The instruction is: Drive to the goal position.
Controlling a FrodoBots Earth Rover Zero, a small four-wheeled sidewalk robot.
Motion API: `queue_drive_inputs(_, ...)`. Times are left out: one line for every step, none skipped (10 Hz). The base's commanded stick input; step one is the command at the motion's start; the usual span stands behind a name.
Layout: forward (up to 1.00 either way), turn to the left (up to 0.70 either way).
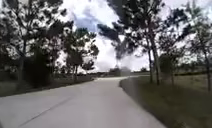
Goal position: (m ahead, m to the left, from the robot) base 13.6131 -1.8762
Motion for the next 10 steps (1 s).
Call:
queue_drive_inputs(0.60, 0.03)
queue_drive_inputs(0.60, 0.08)
queue_drive_inputs(0.60, 0.14)
queue_drive_inputs(0.60, 0.08)
queue_drive_inputs(0.60, 0.01)
queue_drive_inputs(0.60, 0.01)
queue_drive_inputs(0.60, 0.01)
queue_drive_inputs(0.60, 0.01)
queue_drive_inputs(0.60, 0.01)
queue_drive_inputs(0.60, 0.01)
